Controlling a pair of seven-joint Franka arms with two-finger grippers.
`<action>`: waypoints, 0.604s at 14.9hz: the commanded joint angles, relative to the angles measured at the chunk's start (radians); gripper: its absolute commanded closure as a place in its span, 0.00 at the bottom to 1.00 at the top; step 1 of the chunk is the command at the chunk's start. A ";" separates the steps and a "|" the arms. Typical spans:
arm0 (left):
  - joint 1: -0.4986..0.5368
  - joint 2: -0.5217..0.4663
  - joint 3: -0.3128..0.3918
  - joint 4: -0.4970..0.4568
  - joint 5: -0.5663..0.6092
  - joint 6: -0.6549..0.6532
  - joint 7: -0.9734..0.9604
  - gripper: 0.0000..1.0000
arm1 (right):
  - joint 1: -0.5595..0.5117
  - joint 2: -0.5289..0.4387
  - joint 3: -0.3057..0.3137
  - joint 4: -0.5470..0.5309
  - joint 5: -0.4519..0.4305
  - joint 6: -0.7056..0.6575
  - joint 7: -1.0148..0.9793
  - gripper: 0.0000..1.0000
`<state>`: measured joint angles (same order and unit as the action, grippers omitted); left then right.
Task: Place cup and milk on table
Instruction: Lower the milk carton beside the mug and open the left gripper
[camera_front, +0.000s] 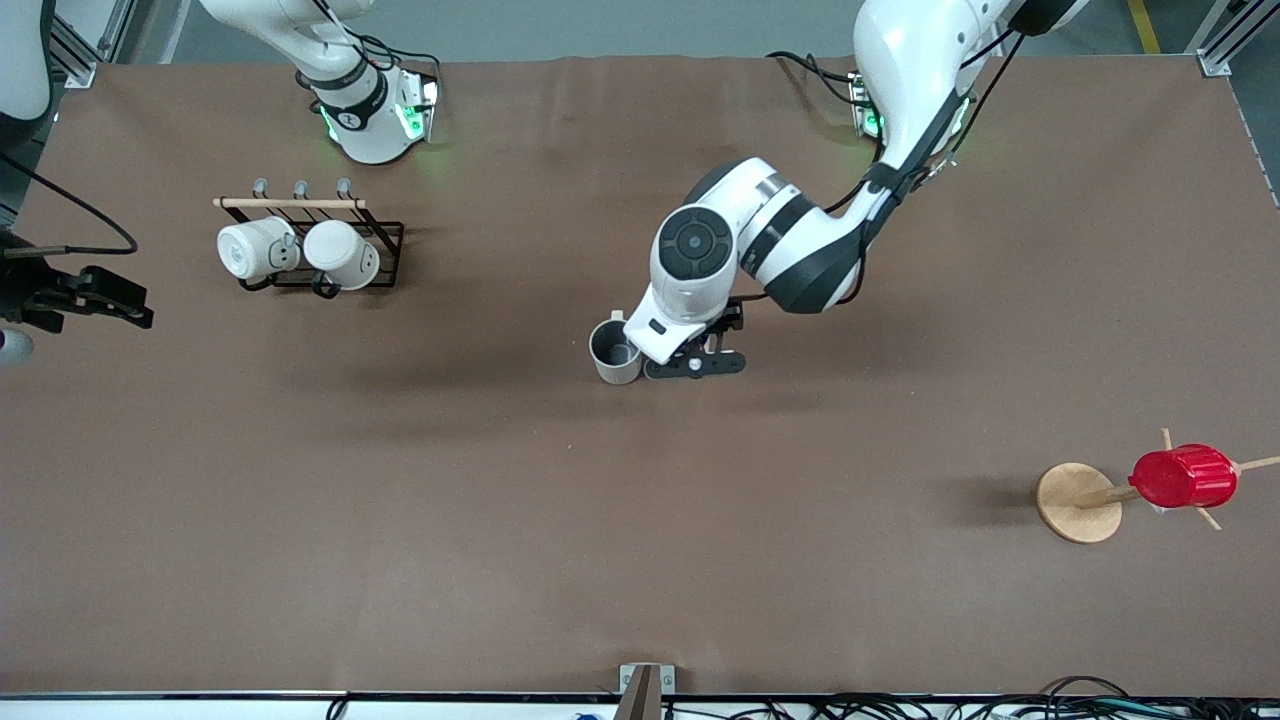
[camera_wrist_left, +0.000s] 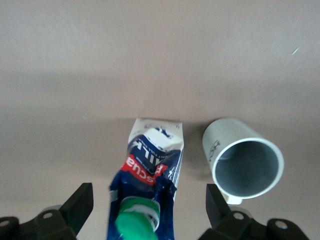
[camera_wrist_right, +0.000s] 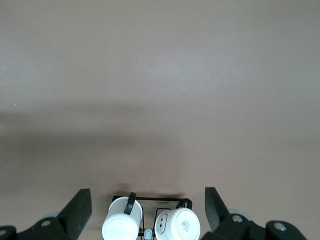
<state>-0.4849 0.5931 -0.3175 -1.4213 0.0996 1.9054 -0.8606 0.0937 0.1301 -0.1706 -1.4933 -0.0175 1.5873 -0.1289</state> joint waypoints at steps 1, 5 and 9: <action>0.054 -0.120 0.001 -0.018 0.015 -0.061 -0.009 0.00 | -0.017 -0.004 0.014 0.007 0.007 -0.009 -0.002 0.00; 0.188 -0.261 -0.020 -0.056 -0.012 -0.094 0.037 0.00 | -0.023 -0.004 0.016 0.007 0.008 -0.009 -0.002 0.00; 0.343 -0.378 -0.020 -0.099 -0.107 -0.163 0.262 0.00 | -0.117 -0.007 0.114 0.007 0.007 -0.013 -0.002 0.00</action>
<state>-0.2149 0.2909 -0.3260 -1.4605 0.0372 1.7686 -0.6948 0.0507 0.1302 -0.1336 -1.4922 -0.0175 1.5872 -0.1289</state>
